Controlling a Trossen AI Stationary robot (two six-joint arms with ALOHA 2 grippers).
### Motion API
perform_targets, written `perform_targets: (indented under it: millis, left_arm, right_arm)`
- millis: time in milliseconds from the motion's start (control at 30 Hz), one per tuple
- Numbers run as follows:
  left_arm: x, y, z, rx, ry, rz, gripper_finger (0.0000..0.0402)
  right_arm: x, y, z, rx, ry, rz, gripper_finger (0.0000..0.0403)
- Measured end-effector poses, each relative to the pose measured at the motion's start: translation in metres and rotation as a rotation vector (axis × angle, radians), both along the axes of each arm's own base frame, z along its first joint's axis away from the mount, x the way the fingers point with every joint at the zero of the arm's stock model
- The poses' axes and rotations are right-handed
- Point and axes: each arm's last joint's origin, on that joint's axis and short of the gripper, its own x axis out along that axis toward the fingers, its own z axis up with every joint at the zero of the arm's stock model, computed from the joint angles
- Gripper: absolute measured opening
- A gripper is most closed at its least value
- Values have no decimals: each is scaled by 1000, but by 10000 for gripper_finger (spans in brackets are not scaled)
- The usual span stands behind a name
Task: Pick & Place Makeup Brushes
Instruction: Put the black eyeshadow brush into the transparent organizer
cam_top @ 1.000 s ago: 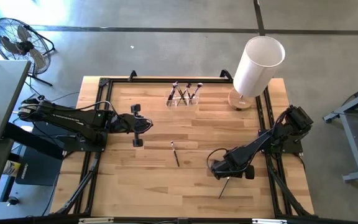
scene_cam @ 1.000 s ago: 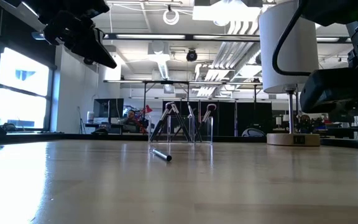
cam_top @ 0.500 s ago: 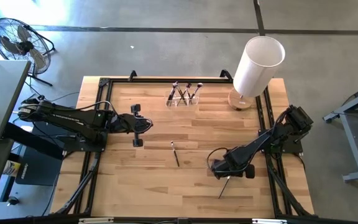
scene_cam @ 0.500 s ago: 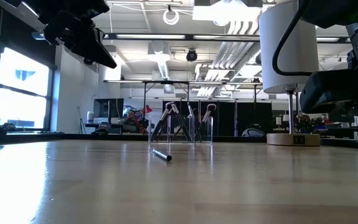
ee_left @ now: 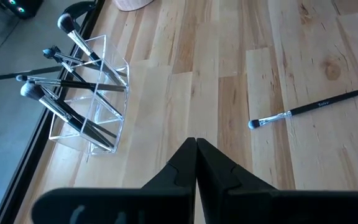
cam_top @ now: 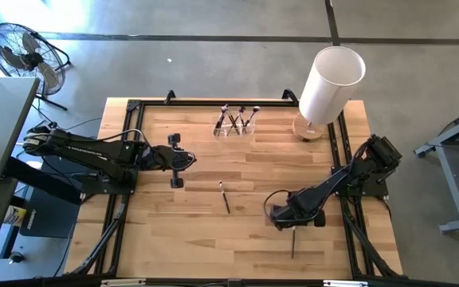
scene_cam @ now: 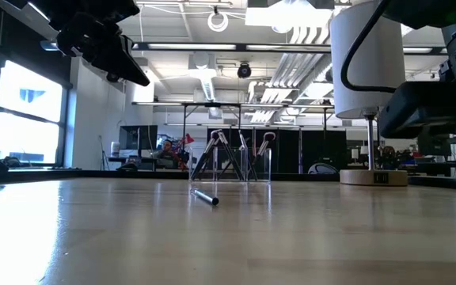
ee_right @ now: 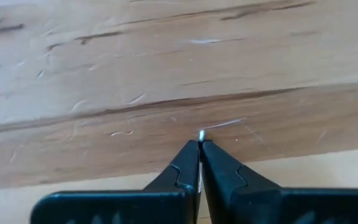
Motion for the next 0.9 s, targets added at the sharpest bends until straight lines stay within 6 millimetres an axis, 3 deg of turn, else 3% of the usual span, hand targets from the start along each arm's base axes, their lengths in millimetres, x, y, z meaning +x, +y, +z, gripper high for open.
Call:
perform_targets:
  millis: [333,633,900]
  left_arm:
    - [0,-2,0,-10,13,-62,1]
    - [0,-2,-1,30,38,-116,1]
    - [0,-3,-1,2,38,-156,1]
  right_arm:
    - [13,6,9,6,-112,174,2]
    - [54,6,36,-394,-500,350,0]
    - [76,-24,44,-596,-562,387,0]
